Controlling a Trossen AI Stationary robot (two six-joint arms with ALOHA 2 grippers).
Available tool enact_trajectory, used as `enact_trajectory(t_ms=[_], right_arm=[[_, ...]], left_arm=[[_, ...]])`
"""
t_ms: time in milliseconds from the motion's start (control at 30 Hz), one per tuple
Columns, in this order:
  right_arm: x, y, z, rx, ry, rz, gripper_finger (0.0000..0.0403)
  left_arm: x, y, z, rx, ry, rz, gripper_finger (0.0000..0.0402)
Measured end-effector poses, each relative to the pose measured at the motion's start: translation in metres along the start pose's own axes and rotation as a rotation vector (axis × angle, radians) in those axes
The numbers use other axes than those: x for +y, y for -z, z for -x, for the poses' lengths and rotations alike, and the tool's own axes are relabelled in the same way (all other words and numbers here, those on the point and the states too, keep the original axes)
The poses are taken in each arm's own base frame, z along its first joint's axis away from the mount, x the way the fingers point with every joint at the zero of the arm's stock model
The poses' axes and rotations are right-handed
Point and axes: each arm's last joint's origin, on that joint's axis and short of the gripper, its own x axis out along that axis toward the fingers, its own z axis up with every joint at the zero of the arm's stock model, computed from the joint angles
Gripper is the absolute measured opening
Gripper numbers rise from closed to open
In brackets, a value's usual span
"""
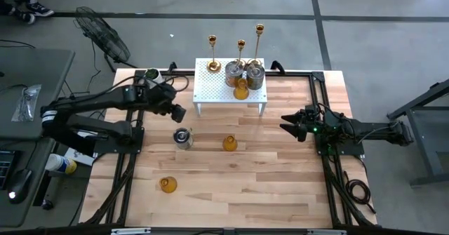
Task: Pick & Place candle stick holders
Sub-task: Put the green and silver scented candle on the shelf
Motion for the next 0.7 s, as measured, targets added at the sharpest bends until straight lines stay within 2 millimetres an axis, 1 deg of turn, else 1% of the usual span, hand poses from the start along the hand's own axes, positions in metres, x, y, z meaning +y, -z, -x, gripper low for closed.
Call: enact_trajectory(t_ms=[167,367,500,700], right_arm=[[0.000,0.000,0.000,0.000,0.000,0.000,0.0375],[0.000,0.000,0.000,0.000,0.000,0.000,0.0375],[0.000,0.000,0.000,0.000,0.000,0.000,0.0375],[0.000,0.000,0.000,0.000,0.000,0.000,0.0375]], left_arm=[[-0.004,-0.003,-0.005,0.136,-0.117,0.084,0.0216],[-0.015,-0.011,-0.011,0.186,-0.112,0.202,0.0216],[-0.013,-0.008,-0.013,0.217,-0.162,0.346,0.0216],[-0.013,-0.004,-0.018,0.306,-0.208,0.413,0.0216]])
